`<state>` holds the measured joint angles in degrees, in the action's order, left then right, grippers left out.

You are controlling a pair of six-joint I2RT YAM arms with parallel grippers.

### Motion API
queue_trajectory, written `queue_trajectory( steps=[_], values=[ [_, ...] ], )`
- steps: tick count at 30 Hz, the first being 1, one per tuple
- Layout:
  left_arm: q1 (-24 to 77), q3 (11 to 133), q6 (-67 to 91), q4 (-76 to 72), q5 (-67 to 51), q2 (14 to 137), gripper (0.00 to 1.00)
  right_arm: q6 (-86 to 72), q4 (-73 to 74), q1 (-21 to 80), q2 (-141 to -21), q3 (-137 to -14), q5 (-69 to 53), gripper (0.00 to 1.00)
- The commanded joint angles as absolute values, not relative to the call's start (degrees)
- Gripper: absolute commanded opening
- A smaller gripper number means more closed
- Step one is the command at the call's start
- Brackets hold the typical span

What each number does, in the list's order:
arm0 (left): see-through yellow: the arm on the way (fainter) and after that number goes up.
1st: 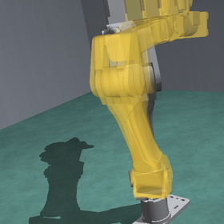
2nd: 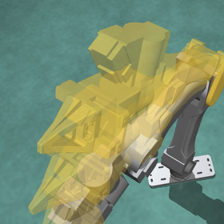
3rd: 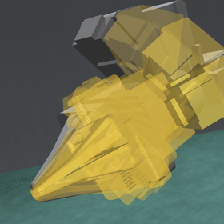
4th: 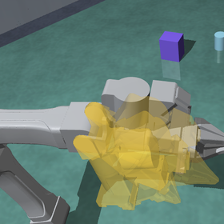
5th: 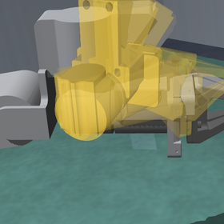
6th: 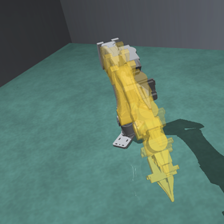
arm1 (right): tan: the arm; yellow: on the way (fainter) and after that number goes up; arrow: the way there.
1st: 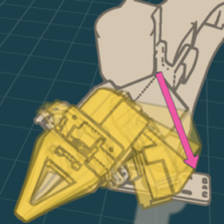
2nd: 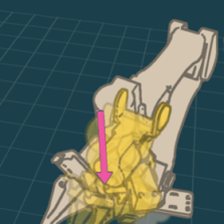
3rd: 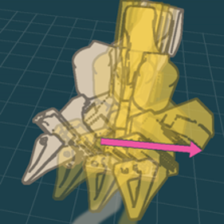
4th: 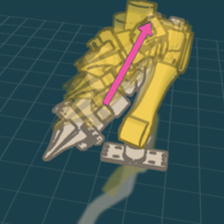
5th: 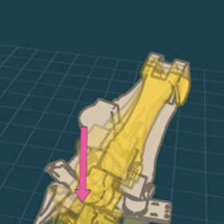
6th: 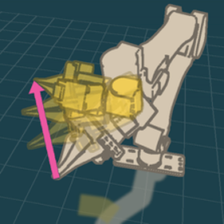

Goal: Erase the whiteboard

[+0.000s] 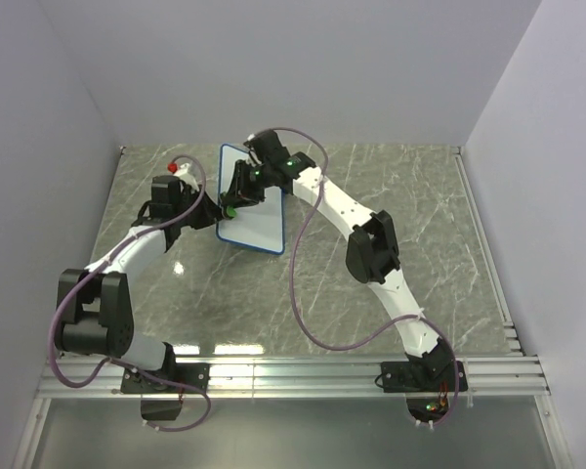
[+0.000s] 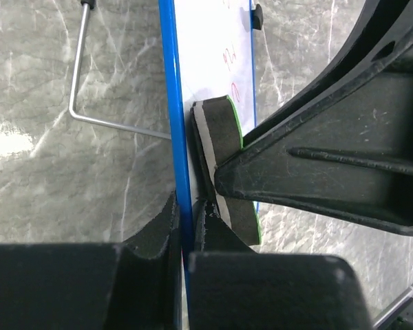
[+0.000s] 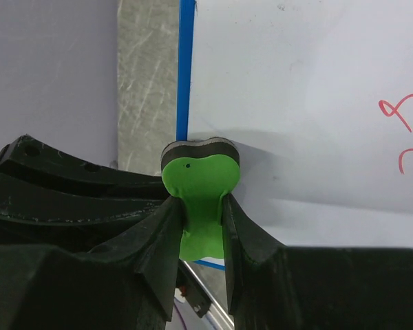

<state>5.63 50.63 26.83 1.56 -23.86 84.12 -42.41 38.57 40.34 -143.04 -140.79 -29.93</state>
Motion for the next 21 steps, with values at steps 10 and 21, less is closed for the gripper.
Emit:
queue_trajectory(
  steps=[10,21],
  values=[
    [16.7,45.88,19.34,18.45,-34.1,83.85,0.0,-42.63,39.53,33.59,-146.94,-141.15,-23.13,0.0],
    [16.7,46.75,19.69,22.15,-32.08,81.03,0.0,-35.86,48.07,30.49,-144.76,-132.81,-17.93,0.0]
  ],
)
